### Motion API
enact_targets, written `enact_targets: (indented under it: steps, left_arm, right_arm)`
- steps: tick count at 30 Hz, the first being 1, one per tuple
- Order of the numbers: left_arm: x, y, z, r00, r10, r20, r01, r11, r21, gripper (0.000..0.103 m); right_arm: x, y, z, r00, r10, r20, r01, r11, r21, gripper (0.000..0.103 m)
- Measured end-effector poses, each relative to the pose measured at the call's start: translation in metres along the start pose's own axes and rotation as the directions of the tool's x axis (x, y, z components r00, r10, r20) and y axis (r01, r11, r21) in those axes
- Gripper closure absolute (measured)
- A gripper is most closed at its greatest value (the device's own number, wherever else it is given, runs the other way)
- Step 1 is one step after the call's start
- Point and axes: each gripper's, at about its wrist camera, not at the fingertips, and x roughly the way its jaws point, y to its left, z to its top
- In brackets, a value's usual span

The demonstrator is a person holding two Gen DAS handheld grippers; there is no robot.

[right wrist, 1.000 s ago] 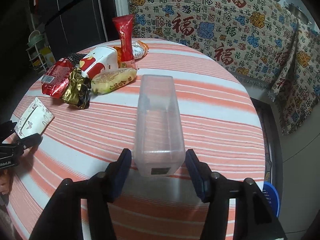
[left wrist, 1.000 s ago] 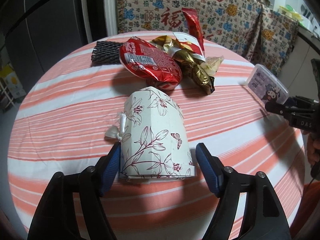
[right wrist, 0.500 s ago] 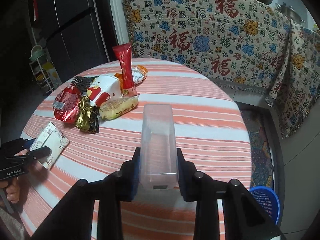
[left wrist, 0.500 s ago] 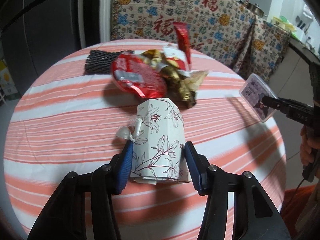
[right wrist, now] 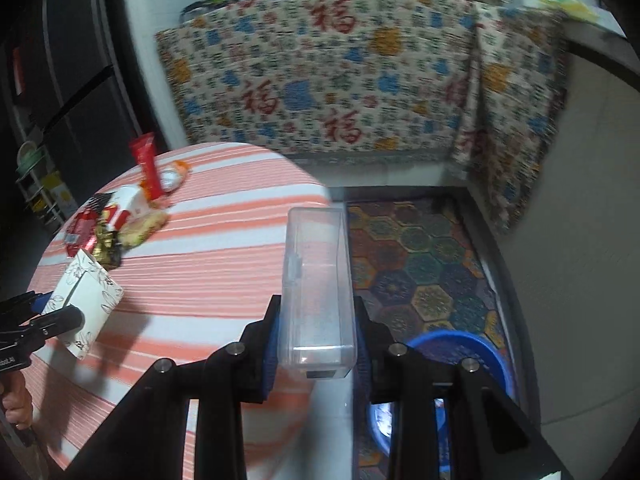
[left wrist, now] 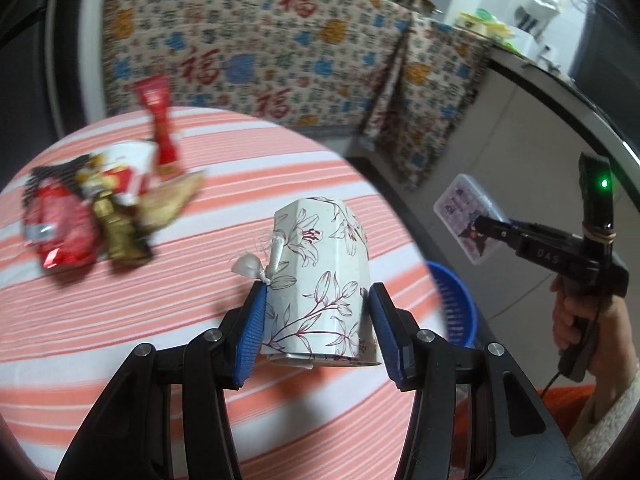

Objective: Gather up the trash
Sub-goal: 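Carry the paper cup and clear box over the blue wastebasket with both tools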

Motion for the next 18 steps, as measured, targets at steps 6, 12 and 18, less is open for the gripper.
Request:
enact_targets:
  steps: [6, 12, 18]
  left_arm:
    - [0.047, -0.083, 0.015, 0.993, -0.114, -0.042, 0.117, 0.991, 0.067, 0.051]
    - [0.099, -0.151, 0.018, 0.981, -0.170, -0.093, 0.182, 0.974, 0.134, 0.051]
    - [0.140, -0.190, 0.014, 0.976, -0.177, -0.129, 0.200, 0.960, 0.194, 0.051]
  right_arm:
    - [-0.020, -0.080, -0.027, 0.994, -0.099, -0.035, 0.102, 0.991, 0.087, 0.071]
    - [-0.027, -0.144, -0.047, 0.985, -0.159, -0.073, 0.169, 0.971, 0.169, 0.071]
    - [-0.025, -0.177, -0.054, 0.982, -0.164, -0.089, 0.180, 0.959, 0.218, 0.071]
